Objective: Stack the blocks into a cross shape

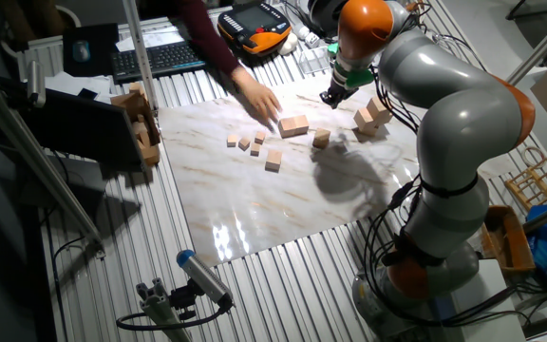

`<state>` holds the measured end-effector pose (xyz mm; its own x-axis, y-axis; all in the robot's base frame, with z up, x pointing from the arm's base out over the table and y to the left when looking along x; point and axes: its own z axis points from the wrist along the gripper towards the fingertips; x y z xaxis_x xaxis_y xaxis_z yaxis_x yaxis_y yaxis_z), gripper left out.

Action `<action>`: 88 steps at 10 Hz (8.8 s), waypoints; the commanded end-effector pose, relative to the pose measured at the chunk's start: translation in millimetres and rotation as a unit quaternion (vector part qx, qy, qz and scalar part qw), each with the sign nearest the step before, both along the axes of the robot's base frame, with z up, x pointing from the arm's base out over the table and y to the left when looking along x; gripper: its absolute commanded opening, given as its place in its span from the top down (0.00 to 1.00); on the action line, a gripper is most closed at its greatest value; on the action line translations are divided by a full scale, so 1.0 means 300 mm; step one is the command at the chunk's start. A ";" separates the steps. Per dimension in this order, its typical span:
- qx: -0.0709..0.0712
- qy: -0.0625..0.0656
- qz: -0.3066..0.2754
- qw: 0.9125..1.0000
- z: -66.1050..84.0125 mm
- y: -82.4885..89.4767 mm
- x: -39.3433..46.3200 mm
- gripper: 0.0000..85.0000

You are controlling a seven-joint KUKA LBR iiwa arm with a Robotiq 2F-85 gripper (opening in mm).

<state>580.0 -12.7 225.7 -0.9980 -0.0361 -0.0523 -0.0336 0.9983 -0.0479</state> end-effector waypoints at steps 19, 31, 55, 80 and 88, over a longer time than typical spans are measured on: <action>0.007 0.037 -0.089 0.995 0.024 0.148 -0.054 0.60; 0.036 0.045 -0.034 0.998 0.103 0.071 -0.052 1.00; 0.031 0.015 -0.035 0.999 0.099 0.069 -0.052 1.00; 0.036 0.030 -0.180 0.983 -0.124 0.163 -0.020 1.00; 0.032 0.042 -0.181 0.982 -0.164 0.185 -0.033 1.00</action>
<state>570.1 43.1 176.6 -0.9461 0.3218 0.0379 0.3222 0.9467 0.0050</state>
